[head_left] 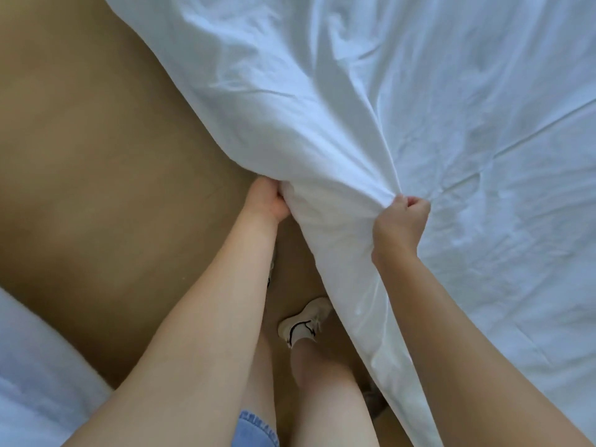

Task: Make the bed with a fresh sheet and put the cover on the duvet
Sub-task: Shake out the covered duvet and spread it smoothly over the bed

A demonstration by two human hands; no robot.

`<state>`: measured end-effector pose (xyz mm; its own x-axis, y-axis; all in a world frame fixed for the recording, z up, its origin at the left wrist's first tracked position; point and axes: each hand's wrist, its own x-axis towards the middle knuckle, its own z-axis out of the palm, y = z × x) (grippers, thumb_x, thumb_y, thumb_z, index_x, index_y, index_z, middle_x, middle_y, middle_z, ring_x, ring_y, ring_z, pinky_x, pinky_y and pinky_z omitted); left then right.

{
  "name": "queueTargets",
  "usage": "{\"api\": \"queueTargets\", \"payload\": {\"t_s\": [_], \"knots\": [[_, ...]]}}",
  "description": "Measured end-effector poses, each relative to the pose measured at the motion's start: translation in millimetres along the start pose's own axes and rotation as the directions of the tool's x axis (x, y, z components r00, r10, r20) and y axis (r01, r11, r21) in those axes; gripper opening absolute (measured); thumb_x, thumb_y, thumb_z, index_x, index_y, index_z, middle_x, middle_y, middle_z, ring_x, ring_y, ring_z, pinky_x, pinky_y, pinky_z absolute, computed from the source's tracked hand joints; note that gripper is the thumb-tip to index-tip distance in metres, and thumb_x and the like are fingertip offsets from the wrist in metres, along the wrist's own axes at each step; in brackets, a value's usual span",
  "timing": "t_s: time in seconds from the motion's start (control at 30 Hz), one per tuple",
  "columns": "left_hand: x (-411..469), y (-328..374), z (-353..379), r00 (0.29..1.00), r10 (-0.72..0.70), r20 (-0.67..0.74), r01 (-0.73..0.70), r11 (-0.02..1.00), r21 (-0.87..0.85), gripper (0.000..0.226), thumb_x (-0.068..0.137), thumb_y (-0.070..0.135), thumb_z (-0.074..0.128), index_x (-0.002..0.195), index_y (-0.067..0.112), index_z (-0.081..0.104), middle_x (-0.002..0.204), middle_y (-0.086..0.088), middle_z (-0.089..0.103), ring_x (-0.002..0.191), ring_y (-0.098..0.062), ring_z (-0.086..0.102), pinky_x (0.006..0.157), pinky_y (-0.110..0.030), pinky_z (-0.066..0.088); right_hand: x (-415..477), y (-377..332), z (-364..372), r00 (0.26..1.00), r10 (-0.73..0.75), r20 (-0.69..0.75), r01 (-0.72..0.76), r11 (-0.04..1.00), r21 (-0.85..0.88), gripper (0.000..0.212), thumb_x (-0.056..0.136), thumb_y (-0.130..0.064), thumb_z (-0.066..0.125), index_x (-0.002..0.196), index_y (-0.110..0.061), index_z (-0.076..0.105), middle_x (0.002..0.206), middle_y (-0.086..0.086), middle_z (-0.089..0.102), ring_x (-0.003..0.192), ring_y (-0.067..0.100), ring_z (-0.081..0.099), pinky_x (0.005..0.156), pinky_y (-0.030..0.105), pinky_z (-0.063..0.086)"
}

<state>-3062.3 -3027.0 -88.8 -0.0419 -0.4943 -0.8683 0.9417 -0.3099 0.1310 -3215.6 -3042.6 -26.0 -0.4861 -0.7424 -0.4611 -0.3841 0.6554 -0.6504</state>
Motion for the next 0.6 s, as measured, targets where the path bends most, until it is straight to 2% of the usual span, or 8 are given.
{"api": "queueTargets", "payload": {"t_s": [0.1,0.17,0.27,0.37,0.4,0.43,0.53,0.6], "knots": [[-45,-2,-19,0.995,0.077,0.061,-0.073,0.996,-0.054,0.040,0.094,0.025,0.055,0.131,0.011,0.055,0.132,-0.011,0.057,0.118,-0.028,0.056,0.100,-0.043,0.045,2,-5,-3,0.994,-0.110,0.014,0.111,0.991,-0.077,0.012,0.100,-0.018,0.031,0.088,-0.015,0.034,0.077,-0.008,0.040,0.063,0.006,0.040,0.053,0.012,0.036],[-92,-18,-66,0.990,0.096,0.099,-0.088,0.993,-0.082,0.047,0.085,0.036,0.065,0.127,0.015,0.061,0.129,-0.010,0.060,0.117,-0.027,0.058,0.093,-0.044,0.051,-1,-6,-4,0.980,-0.198,0.025,0.200,0.971,-0.128,0.009,0.100,-0.017,0.031,0.093,-0.012,0.034,0.075,-0.008,0.040,0.062,0.004,0.040,0.053,0.009,0.036],[-164,-42,-131,0.994,0.077,-0.072,-0.086,0.987,-0.132,0.056,0.075,0.044,0.074,0.123,0.018,0.063,0.123,-0.007,0.065,0.111,-0.025,0.063,0.078,-0.044,0.056,-8,-1,3,0.936,-0.332,0.118,0.352,0.898,-0.265,0.006,0.099,-0.014,0.031,0.095,-0.011,0.033,0.068,-0.007,0.041,0.058,0.004,0.040,0.053,0.024,0.027],[-129,-40,-147,0.908,0.111,-0.403,-0.134,0.991,-0.030,0.033,0.090,0.036,0.059,0.115,0.015,0.063,0.096,-0.002,0.074,0.088,-0.020,0.071,0.070,-0.037,0.056,-14,10,16,0.930,-0.292,0.222,0.353,0.879,-0.322,0.006,0.100,-0.016,0.032,0.096,-0.012,0.034,0.070,-0.010,0.043,0.063,0.013,0.043,0.064,0.026,0.029],[-111,-33,-139,0.889,0.144,-0.434,-0.150,0.988,0.021,0.029,0.093,0.034,0.056,0.113,0.014,0.062,0.089,0.000,0.075,0.082,-0.017,0.072,0.070,-0.037,0.055,-13,13,20,0.929,-0.282,0.240,0.347,0.890,-0.297,0.009,0.101,-0.018,0.033,0.095,-0.012,0.035,0.070,-0.009,0.043,0.063,0.013,0.044,0.064,0.026,0.030],[-94,-26,-128,0.887,0.184,-0.424,-0.162,0.983,0.088,0.027,0.095,0.033,0.054,0.113,0.014,0.061,0.089,0.002,0.074,0.082,-0.016,0.071,0.074,-0.038,0.055,-13,16,24,0.923,-0.285,0.260,0.354,0.892,-0.280,0.014,0.101,-0.024,0.035,0.094,-0.011,0.036,0.070,-0.008,0.044,0.061,0.011,0.044,0.061,0.026,0.031],[-59,-30,-113,0.911,0.214,-0.352,-0.118,0.955,0.274,0.028,0.095,0.037,0.053,0.114,0.017,0.057,0.108,0.001,0.068,0.102,-0.018,0.065,0.096,-0.041,0.049,-13,30,32,0.880,-0.234,0.413,0.368,0.886,-0.282,0.030,0.096,-0.046,0.044,0.099,-0.017,0.038,0.070,-0.008,0.043,0.059,0.005,0.045,0.051,0.020,0.033],[-52,-34,-105,0.943,0.173,-0.283,-0.106,0.966,0.236,0.031,0.095,0.038,0.052,0.114,0.014,0.058,0.107,-0.003,0.070,0.099,-0.019,0.067,0.090,-0.038,0.053,-13,43,32,0.845,-0.150,0.513,0.358,0.871,-0.335,0.040,0.088,-0.053,0.055,0.104,-0.021,0.036,0.077,-0.008,0.045,0.066,0.006,0.048,0.056,0.020,0.038]]}}
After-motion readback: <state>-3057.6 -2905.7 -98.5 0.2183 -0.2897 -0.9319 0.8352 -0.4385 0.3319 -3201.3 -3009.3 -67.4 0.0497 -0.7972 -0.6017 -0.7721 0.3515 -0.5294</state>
